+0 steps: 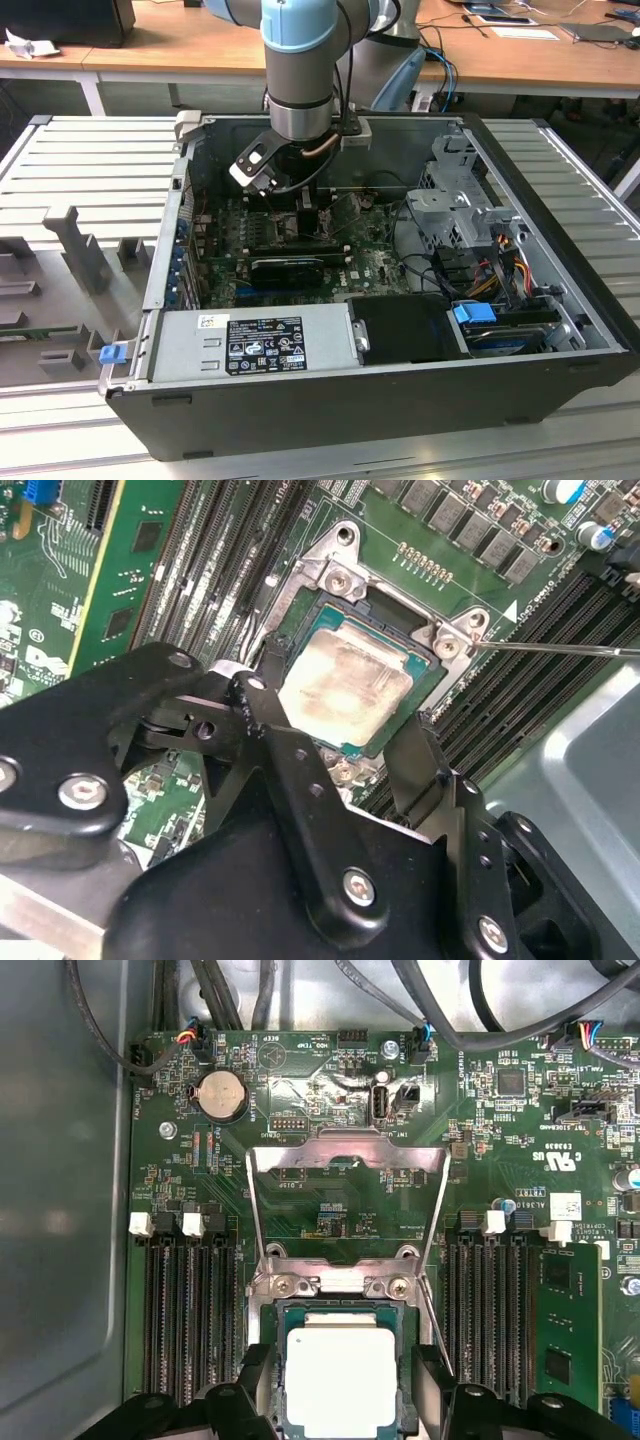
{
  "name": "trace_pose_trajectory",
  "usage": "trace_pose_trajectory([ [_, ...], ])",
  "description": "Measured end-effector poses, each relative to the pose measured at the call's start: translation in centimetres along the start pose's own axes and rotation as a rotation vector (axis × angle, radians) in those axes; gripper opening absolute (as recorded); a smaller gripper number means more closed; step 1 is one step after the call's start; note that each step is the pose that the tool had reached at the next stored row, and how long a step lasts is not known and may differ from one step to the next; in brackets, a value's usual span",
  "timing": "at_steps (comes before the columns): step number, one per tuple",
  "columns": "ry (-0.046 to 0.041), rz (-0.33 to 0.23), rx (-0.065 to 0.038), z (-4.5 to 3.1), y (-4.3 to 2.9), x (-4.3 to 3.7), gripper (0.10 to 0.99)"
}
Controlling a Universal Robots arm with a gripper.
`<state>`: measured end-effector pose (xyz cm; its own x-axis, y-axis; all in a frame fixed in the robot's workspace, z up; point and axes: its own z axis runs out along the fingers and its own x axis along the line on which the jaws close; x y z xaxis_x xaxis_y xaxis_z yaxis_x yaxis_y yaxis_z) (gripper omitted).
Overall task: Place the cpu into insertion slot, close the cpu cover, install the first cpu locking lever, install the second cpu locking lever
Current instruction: 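Place the cpu into insertion slot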
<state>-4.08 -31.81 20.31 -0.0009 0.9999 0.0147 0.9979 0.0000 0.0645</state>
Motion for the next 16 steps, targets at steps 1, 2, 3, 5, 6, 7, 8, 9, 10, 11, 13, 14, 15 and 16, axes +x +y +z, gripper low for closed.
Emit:
trace_pose_trajectory([
  [1,0.0001,0.000,0.000,-0.10,0.01,0.00,0.663],
  [2,0.0001,0.000,0.000,-0.24,0.02,0.01,0.663],
  [3,0.0002,0.000,0.000,-0.45,0.03,0.01,0.663],
  [5,0.0002,0.000,0.000,-0.74,0.05,0.02,0.663],
  [6,0.0001,0.000,0.000,-0.82,0.06,0.02,0.663],
  [7,0.0004,0.000,0.000,-0.88,0.06,0.01,0.647],
  [8,0.0007,0.000,0.000,-0.89,0.06,0.01,0.584],
  [9,0.0007,0.000,0.000,-0.92,0.06,-0.01,0.522],
  [10,0.0005,0.000,0.000,-0.95,0.06,-0.02,0.522],
  [11,0.0005,0.000,0.000,-0.97,0.06,-0.02,0.459],
  [13,0.0004,0.000,0.000,-1.05,0.07,-0.03,0.278],
  [14,0.0004,0.000,0.000,-1.12,0.07,-0.03,0.278],
  [15,0.0004,0.000,0.000,-1.19,0.08,-0.03,0.220],
  [16,0.0005,0.000,0.000,-1.28,0.08,-0.03,0.157],
])
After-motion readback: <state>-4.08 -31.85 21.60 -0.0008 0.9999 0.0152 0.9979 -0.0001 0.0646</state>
